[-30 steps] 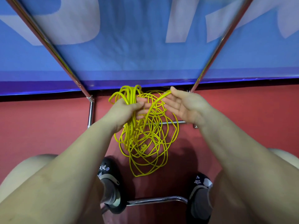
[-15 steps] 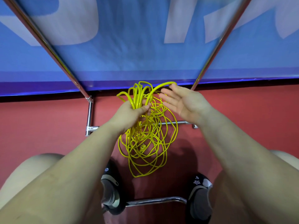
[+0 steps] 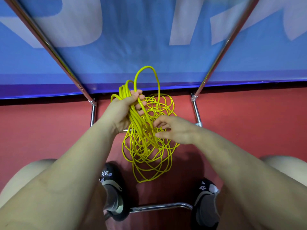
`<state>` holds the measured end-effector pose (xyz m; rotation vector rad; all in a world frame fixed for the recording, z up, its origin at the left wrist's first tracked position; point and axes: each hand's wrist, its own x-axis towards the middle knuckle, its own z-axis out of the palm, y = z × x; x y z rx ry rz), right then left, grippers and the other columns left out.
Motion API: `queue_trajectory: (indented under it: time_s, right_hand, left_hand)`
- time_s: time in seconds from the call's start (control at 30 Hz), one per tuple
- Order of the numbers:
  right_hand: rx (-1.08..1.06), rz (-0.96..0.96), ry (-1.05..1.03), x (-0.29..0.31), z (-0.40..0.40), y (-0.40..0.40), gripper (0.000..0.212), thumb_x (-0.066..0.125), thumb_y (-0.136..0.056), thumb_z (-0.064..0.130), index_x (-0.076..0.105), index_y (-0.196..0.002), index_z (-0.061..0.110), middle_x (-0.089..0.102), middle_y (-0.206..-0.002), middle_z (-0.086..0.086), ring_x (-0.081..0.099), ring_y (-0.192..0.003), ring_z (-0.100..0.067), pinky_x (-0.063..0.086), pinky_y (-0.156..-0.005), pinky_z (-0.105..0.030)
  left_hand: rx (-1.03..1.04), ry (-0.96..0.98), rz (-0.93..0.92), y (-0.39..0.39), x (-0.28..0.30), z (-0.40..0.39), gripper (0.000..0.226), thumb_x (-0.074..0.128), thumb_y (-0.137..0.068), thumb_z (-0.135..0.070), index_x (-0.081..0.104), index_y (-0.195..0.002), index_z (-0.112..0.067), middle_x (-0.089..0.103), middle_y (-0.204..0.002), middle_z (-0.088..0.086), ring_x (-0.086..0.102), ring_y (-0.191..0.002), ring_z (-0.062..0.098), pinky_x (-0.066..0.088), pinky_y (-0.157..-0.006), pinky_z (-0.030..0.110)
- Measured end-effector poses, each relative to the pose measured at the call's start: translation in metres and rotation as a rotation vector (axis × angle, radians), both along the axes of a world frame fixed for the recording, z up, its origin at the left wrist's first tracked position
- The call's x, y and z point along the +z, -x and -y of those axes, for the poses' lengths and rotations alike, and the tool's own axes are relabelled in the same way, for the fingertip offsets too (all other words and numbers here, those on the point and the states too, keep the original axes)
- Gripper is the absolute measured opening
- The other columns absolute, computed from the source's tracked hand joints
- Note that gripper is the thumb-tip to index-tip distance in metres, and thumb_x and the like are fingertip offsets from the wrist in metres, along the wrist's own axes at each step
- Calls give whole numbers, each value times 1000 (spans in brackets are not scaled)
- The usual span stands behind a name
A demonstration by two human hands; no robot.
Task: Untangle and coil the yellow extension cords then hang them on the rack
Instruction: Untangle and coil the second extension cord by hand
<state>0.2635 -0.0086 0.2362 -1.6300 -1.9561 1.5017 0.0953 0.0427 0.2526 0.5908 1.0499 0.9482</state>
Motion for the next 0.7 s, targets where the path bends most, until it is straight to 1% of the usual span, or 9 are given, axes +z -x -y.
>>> queue_trajectory:
  time_s: [0.07, 0.13, 0.2, 0.27, 0.33, 0.43, 0.47, 0.6, 0.7]
  right_hand:
    - [-15, -42, -30, 2, -1, 1, 15, 65, -85, 10, 56, -94, 17, 55, -94, 1, 51, -92, -10, 41, -90, -20]
    - [-55, -59, -48, 2, -4, 0, 22, 66, -84, 9, 51, -78, 24, 52, -79, 4, 51, -77, -12, 44, -79, -26]
    - [-90, -54, -52, 4, -7, -3, 27, 65, -85, 10, 49, -73, 28, 50, -70, 7, 49, -65, -9, 44, -71, -29]
    - [-132, -73, -72, 7, -9, -5, 24, 63, -87, 10, 49, -75, 27, 51, -68, 6, 51, -62, -11, 47, -72, -37]
    - [-209, -121, -75, 12, -11, -5, 15, 58, -90, 11, 50, -84, 22, 54, -72, 1, 56, -58, -12, 49, -70, -38]
    - [-438, -288, -4, 24, -18, -6, 4, 51, -95, 14, 50, -91, 15, 56, -81, -8, 58, -47, 0, 48, -56, -20]
    - [-530, -348, 31, 28, -21, -8, 5, 50, -96, 16, 51, -91, 14, 56, -80, -6, 60, -47, 0, 49, -55, -18]
    - [-909, -620, 202, 36, -30, -18, 13, 48, -97, 19, 52, -86, 13, 56, -76, -1, 64, -61, -11, 54, -60, -20]
    - [-1040, -760, 316, 39, -33, -19, 15, 48, -97, 20, 52, -82, 16, 59, -79, -1, 66, -61, -10, 55, -61, -22]
  left_hand:
    - [25, 0, 6, 0, 1, -1, 16, 45, -98, -12, 59, -91, -12, 67, -63, -7, 64, -56, 6, 54, -54, 22]
    - [30, -3, -7, 0, 1, -2, 16, 44, -98, -14, 59, -93, -13, 70, -66, -7, 66, -58, 5, 54, -55, 21]
    - [12, -15, -17, 0, 1, -3, 18, 42, -99, -16, 59, -95, -14, 72, -71, -6, 68, -63, 6, 55, -58, 21]
    - [-20, -34, -42, -1, -1, -2, 18, 42, -99, -18, 59, -96, -15, 73, -75, -5, 70, -67, 8, 57, -60, 20]
    - [-65, -46, -99, -2, -3, 0, 17, 42, -99, -17, 60, -99, -15, 73, -80, -5, 70, -69, 8, 57, -60, 20]
    - [-152, -63, -176, -4, -7, 5, 16, 43, -99, -15, 59, -102, -15, 70, -91, -1, 71, -72, 9, 57, -62, 21]
    - [-189, -72, -207, -5, -8, 6, 16, 43, -99, -14, 59, -102, -16, 70, -93, 0, 70, -73, 9, 57, -63, 22]
    - [-321, -103, -314, -9, -10, 11, 16, 45, -98, -14, 60, -100, -18, 69, -97, 1, 69, -81, 10, 56, -77, 28]
    - [-388, -120, -346, -11, -10, 15, 16, 46, -97, -13, 61, -103, -17, 68, -101, 3, 65, -90, 15, 54, -82, 30]
